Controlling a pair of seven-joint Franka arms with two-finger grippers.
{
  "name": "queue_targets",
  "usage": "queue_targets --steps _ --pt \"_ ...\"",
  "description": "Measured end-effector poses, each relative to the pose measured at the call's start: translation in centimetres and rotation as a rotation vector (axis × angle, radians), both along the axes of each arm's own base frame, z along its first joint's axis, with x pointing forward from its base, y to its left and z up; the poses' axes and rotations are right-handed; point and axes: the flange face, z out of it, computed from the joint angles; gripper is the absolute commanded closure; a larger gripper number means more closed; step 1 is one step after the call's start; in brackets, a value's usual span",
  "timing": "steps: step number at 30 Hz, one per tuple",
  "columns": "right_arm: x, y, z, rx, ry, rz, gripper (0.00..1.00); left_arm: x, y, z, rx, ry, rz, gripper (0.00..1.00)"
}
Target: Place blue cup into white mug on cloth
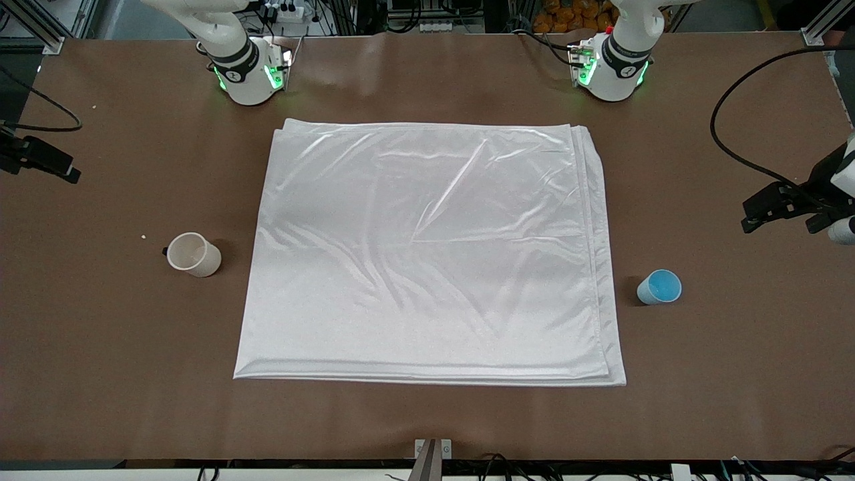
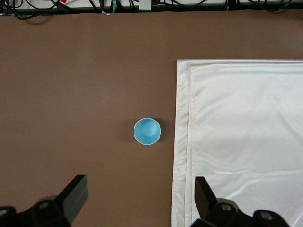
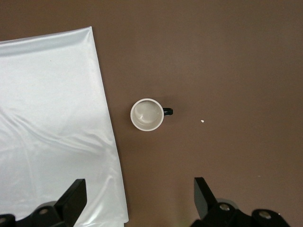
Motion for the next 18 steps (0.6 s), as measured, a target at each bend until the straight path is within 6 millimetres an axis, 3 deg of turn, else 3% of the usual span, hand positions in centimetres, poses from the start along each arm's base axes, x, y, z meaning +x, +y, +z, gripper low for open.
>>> queue_targets --steps 18 --pt "0.00 -0.14 -0.47 0.001 0.008 -0.002 0.00 -0.06 -0.10 -0.78 0.001 0.024 -0.002 0.00"
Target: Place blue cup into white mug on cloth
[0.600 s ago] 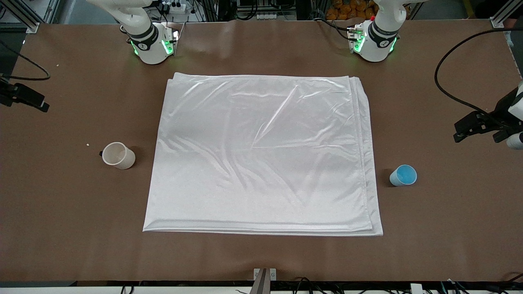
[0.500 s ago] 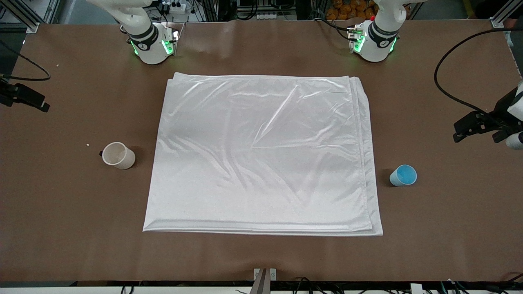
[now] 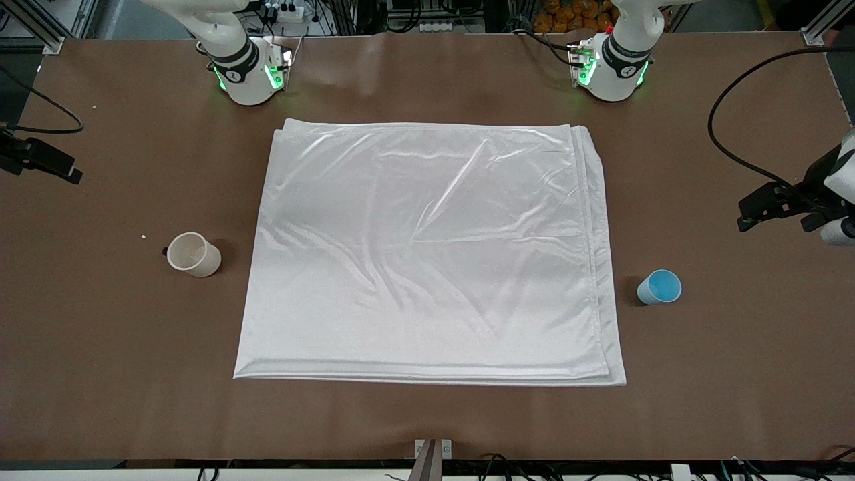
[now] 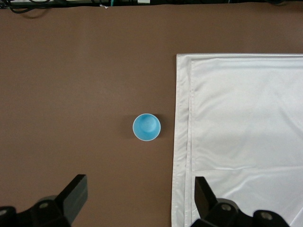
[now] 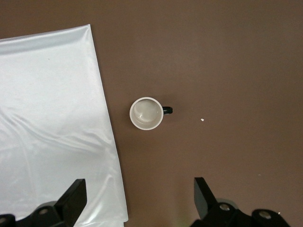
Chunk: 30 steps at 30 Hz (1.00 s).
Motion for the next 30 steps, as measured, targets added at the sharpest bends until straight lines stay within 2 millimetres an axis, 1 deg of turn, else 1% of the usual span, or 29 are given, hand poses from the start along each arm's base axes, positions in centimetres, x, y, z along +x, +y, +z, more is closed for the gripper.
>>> queue_targets --steps 10,13,17,21,25,30 --pt "0.1 0.0 -0.9 0.001 0.005 0.000 0.00 0.2 -0.6 -1.7 0.000 0.032 -0.011 0.00" --pt "0.2 0.0 -1.1 0.001 0.008 0.000 0.00 0.3 -0.4 -2.5 0.001 0.048 -0.008 0.00" --pt "0.1 -0.1 -1.3 0.002 0.010 -0.001 0.00 0.9 0.5 -4.5 -0.001 0.075 0.007 0.00" --pt "0.1 -0.3 -1.2 0.002 0.010 0.001 0.00 1.6 1.4 -6.9 -0.003 0.081 0.019 0.00" --pt "0.1 -0.4 -1.3 0.002 0.011 0.003 0.00 1.9 1.7 -9.0 -0.005 0.084 0.023 0.00" --pt "0.1 -0.4 -1.6 0.003 0.016 0.014 0.00 2.1 2.1 -11.0 -0.007 0.069 0.028 0.00"
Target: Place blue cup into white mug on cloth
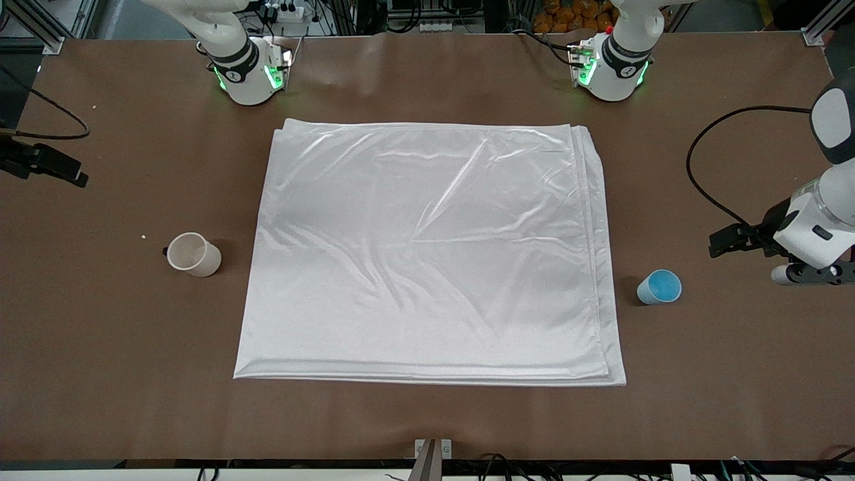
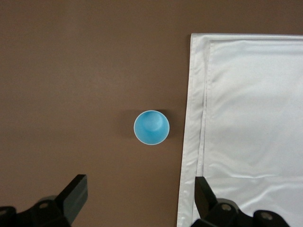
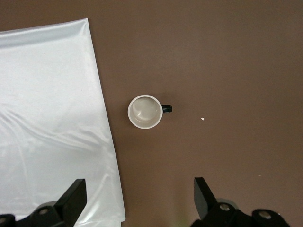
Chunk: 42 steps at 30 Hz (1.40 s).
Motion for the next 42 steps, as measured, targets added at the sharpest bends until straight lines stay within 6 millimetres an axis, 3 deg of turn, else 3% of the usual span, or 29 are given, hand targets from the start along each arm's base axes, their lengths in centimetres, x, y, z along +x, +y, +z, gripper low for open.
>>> queue_targets --steps 6,20,30,36,42 --pt "0.1 0.0 -1.3 0.001 -0.005 0.017 0.00 0.0 0.3 -3.1 -0.002 -0.014 0.004 0.00" --pt "-0.5 0.0 -6.9 0.013 -0.004 0.227 0.00 0.7 2.0 -12.2 -0.017 -0.024 0.027 0.00" --pt "-0.6 -2.2 -12.8 0.014 -0.043 0.500 0.00 1.8 2.0 -19.2 -0.036 -0.012 0.029 0.00" --pt "-1.3 -3.6 -16.2 0.012 -0.055 0.657 0.00 2.1 2.5 -22.0 -0.034 -0.007 0.031 0.00" --pt "-1.9 -3.9 -19.4 0.019 -0.047 0.827 0.00 1.9 3.9 -23.4 -0.036 0.012 0.047 0.00"
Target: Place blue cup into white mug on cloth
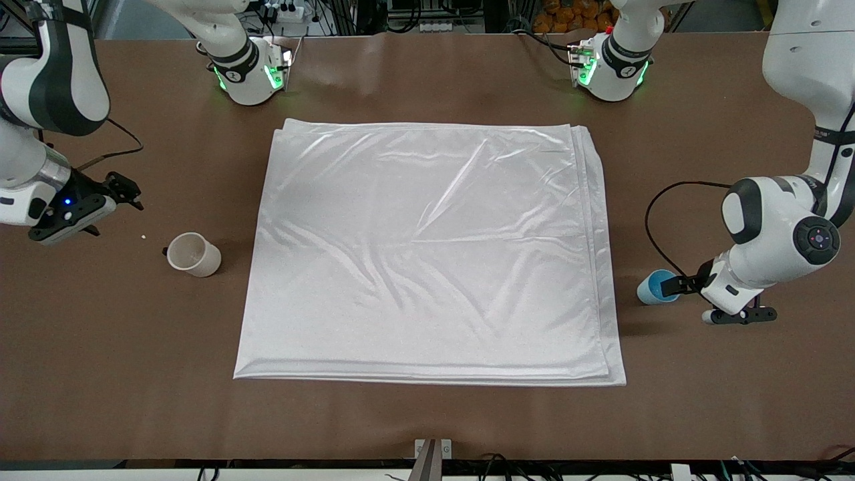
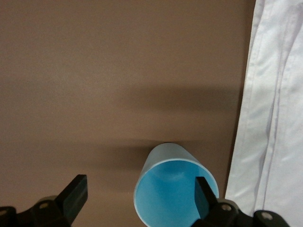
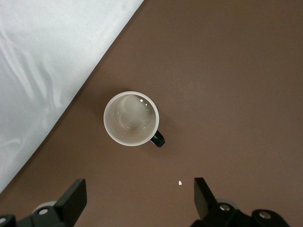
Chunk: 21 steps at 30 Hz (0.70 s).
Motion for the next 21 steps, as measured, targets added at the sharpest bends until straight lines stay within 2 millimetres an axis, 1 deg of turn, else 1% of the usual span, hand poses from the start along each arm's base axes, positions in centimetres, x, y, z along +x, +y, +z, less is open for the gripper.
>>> queue_targets --steps 7,16,21 --pt "0.2 -0.3 -3.5 -0.007 -0.022 0.148 0.00 -0.2 0.6 -1.0 -0.003 0.016 0.010 0.00" --pt "0.8 -2.4 -8.3 -0.018 -0.027 0.343 0.00 -0.5 0.7 -2.4 -0.006 0.039 0.012 0.00" --pt "1.2 -2.6 -10.7 -0.018 -0.019 0.407 0.00 -0.7 0.7 -2.8 -0.007 0.047 0.011 0.06"
